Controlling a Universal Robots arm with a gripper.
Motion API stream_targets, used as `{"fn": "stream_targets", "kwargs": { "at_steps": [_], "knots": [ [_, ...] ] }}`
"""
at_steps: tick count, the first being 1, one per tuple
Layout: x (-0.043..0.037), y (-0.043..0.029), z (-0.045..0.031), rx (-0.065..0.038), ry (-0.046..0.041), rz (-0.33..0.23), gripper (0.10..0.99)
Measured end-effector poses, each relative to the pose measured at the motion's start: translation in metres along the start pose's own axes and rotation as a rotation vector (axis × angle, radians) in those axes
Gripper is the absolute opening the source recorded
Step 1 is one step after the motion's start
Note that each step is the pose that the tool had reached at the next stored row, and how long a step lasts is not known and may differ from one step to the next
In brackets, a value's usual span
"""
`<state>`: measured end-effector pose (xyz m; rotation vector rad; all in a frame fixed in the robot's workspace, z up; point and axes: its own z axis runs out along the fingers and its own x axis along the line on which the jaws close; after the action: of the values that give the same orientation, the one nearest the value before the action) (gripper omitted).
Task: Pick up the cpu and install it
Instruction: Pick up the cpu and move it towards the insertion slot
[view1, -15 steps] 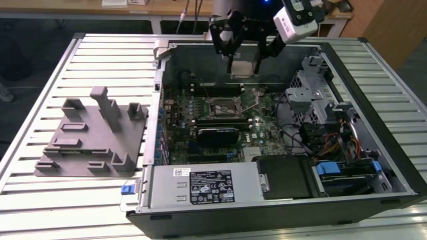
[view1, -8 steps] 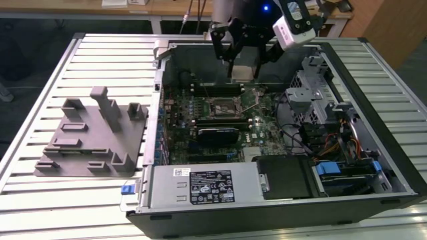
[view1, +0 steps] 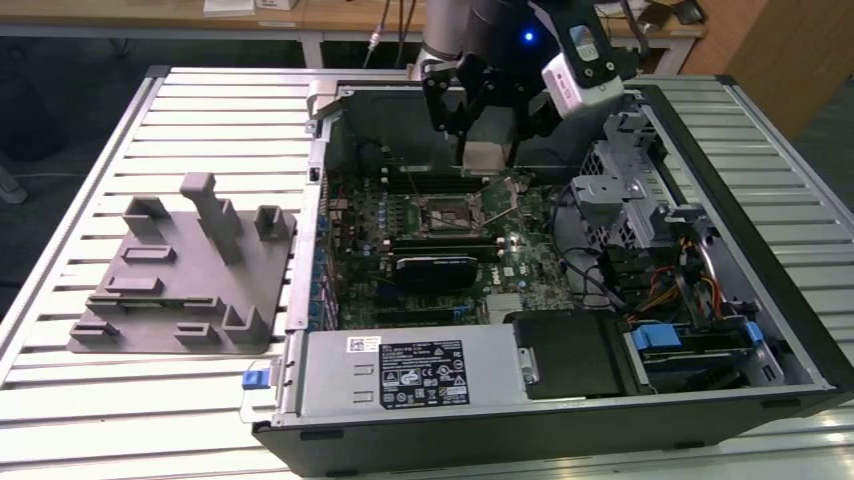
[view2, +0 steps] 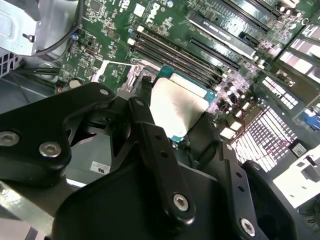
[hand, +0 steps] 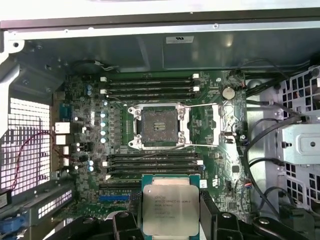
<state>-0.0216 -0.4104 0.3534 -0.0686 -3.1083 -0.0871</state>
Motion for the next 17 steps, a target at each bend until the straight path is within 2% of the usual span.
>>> {"fn": "stream_targets", "kwargs": {
  "at_steps": [10,17],
  "knots": [
    [-0.0003,0.0053,0.0178,0.0,0.0013,0.0,0.541],
    [-0.0004,0.0096,0.0276,0.0,0.0014,0.0,0.541]
  ]
}}
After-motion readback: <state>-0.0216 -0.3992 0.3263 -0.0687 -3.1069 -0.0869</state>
